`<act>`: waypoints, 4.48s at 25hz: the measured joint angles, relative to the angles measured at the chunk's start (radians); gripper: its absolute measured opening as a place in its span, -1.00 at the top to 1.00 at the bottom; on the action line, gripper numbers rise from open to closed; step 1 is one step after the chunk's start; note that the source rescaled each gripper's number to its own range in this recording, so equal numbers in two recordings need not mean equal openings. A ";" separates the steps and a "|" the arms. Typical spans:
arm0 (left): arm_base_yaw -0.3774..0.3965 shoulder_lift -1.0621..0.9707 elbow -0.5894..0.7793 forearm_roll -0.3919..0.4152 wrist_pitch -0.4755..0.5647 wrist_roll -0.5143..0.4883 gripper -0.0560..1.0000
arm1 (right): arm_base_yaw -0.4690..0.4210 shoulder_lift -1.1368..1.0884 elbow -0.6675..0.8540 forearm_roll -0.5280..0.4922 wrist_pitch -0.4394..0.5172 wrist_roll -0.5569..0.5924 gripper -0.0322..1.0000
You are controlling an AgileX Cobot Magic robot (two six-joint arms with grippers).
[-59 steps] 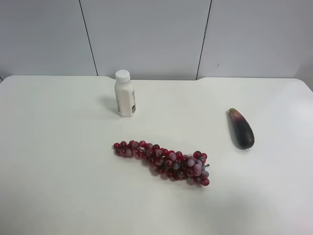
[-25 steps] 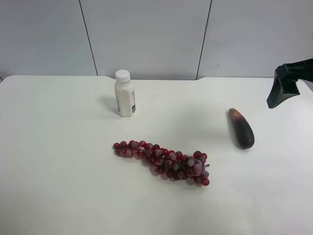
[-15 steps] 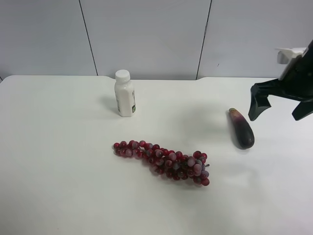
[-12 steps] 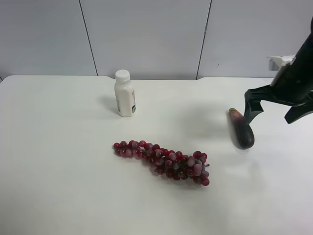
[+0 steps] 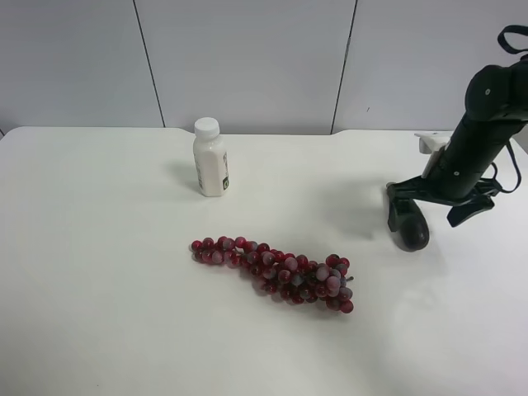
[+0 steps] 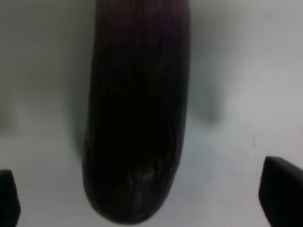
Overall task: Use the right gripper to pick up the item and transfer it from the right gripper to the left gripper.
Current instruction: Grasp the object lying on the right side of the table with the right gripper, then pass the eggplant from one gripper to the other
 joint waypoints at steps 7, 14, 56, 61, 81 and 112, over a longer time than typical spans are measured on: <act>0.000 0.000 0.000 0.000 0.000 0.000 -1.00 | 0.000 0.067 0.000 0.000 -0.029 -0.007 -1.00; 0.000 0.000 0.000 0.000 0.000 0.000 -1.00 | 0.000 0.093 0.000 0.001 -0.030 -0.007 -0.71; 0.000 0.000 0.000 0.000 0.000 0.000 -1.00 | 0.083 -0.201 0.000 0.027 0.049 -0.029 0.92; 0.000 0.000 0.000 0.000 0.000 0.000 -1.00 | 0.175 -0.215 0.000 0.027 0.068 -0.049 0.92; 0.000 0.000 0.000 0.000 0.000 0.000 -1.00 | 0.522 -0.284 0.000 0.027 0.090 -0.157 0.92; -0.637 0.613 -0.177 0.020 -0.030 0.507 -1.00 | 0.845 -0.284 0.000 0.211 0.140 -0.385 0.92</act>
